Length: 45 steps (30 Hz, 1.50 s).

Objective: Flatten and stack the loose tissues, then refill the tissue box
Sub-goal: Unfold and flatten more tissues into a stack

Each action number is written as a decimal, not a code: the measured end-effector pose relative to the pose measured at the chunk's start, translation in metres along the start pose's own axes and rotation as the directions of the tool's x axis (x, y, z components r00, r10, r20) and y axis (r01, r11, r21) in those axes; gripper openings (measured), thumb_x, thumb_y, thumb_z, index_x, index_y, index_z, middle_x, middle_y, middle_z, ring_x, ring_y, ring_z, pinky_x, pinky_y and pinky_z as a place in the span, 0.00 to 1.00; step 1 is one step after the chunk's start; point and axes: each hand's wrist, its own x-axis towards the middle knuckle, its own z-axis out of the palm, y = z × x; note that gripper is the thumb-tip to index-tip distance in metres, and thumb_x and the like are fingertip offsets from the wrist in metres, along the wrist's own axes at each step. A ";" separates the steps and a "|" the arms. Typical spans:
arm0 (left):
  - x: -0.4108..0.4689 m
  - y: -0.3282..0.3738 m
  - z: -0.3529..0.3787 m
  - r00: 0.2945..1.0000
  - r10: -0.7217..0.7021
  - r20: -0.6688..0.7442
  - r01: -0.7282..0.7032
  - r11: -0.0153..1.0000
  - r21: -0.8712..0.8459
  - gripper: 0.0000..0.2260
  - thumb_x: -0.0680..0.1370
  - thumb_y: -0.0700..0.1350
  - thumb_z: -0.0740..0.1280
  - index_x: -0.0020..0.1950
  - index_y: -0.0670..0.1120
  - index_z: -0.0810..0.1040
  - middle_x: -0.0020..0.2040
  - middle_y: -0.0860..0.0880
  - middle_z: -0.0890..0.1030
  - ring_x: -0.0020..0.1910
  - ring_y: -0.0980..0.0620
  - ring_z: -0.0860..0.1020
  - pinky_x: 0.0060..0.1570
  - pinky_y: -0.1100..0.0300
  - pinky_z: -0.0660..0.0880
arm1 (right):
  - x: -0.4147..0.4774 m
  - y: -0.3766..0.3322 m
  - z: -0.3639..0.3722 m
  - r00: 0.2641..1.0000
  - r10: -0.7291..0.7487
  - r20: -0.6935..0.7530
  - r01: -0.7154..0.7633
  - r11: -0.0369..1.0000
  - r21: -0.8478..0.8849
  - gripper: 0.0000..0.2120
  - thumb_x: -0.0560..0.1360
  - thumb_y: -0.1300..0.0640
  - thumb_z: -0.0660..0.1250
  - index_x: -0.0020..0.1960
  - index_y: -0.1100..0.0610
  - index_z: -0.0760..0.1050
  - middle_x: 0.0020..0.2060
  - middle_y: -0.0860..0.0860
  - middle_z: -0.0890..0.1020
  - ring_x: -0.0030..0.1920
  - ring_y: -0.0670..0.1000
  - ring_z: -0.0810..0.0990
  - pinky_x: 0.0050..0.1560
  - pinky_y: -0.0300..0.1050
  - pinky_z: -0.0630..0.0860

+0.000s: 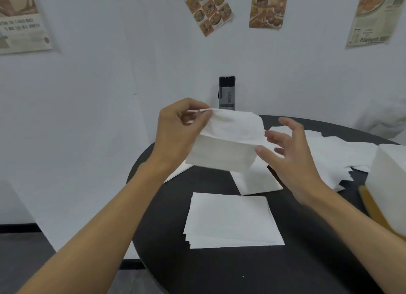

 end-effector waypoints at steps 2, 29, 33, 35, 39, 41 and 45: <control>-0.006 -0.001 0.006 1.000 -0.020 0.017 0.020 1.000 -0.023 0.04 0.77 0.39 0.72 0.46 0.47 0.85 0.42 0.53 0.85 0.41 0.56 0.82 0.43 0.62 0.77 | 0.000 -0.001 -0.001 1.000 0.008 -0.002 -0.008 0.999 0.048 0.31 0.74 0.58 0.74 0.68 0.42 0.61 0.53 0.50 0.84 0.57 0.48 0.79 0.65 0.46 0.71; -0.066 -0.033 0.015 0.997 0.018 0.079 -0.019 1.000 0.018 0.07 0.76 0.34 0.72 0.49 0.45 0.84 0.49 0.52 0.84 0.51 0.51 0.81 0.53 0.61 0.78 | -0.003 -0.005 -0.004 0.992 0.115 -0.060 -0.100 0.972 0.213 0.09 0.75 0.61 0.72 0.54 0.53 0.82 0.51 0.51 0.85 0.49 0.46 0.81 0.52 0.40 0.76; -0.066 -0.034 0.014 1.000 -0.012 -0.013 0.013 0.996 0.085 0.09 0.78 0.40 0.72 0.47 0.55 0.82 0.48 0.60 0.82 0.48 0.51 0.78 0.47 0.58 0.79 | -0.005 -0.003 -0.004 0.999 0.030 0.019 -0.031 0.998 0.046 0.14 0.73 0.60 0.74 0.57 0.51 0.79 0.54 0.47 0.82 0.51 0.49 0.81 0.50 0.39 0.78; -0.066 -0.037 0.013 0.998 -0.030 -0.047 0.034 0.994 0.105 0.06 0.78 0.42 0.72 0.46 0.54 0.81 0.49 0.61 0.81 0.47 0.52 0.77 0.45 0.56 0.77 | -0.005 -0.002 -0.004 0.999 -0.033 0.004 0.033 0.996 -0.080 0.10 0.74 0.60 0.73 0.53 0.48 0.79 0.52 0.46 0.80 0.48 0.49 0.79 0.47 0.38 0.75; -0.068 -0.035 0.011 0.997 -0.066 -0.048 0.070 0.994 0.082 0.01 0.78 0.45 0.72 0.47 0.51 0.82 0.48 0.61 0.81 0.45 0.55 0.75 0.47 0.54 0.75 | -0.004 -0.001 -0.006 0.994 -0.104 -0.018 0.099 0.978 -0.185 0.04 0.77 0.57 0.70 0.45 0.48 0.79 0.50 0.46 0.77 0.49 0.48 0.75 0.48 0.39 0.70; -0.068 -0.030 0.011 0.995 -0.084 -0.044 0.087 0.995 0.054 0.03 0.79 0.45 0.71 0.48 0.54 0.82 0.47 0.61 0.82 0.46 0.55 0.77 0.49 0.53 0.76 | -0.003 -0.003 -0.008 0.994 -0.111 -0.013 0.106 0.977 -0.183 0.03 0.77 0.57 0.70 0.45 0.50 0.80 0.50 0.46 0.78 0.49 0.48 0.75 0.46 0.38 0.69; -0.067 -0.020 0.011 0.992 -0.119 -0.041 0.114 0.987 -0.111 0.12 0.77 0.38 0.72 0.56 0.53 0.78 0.45 0.49 0.83 0.45 0.48 0.81 0.49 0.56 0.80 | -0.003 -0.005 -0.008 0.995 -0.097 0.020 0.098 0.991 -0.093 0.05 0.78 0.59 0.69 0.44 0.52 0.81 0.45 0.47 0.82 0.45 0.50 0.78 0.45 0.43 0.73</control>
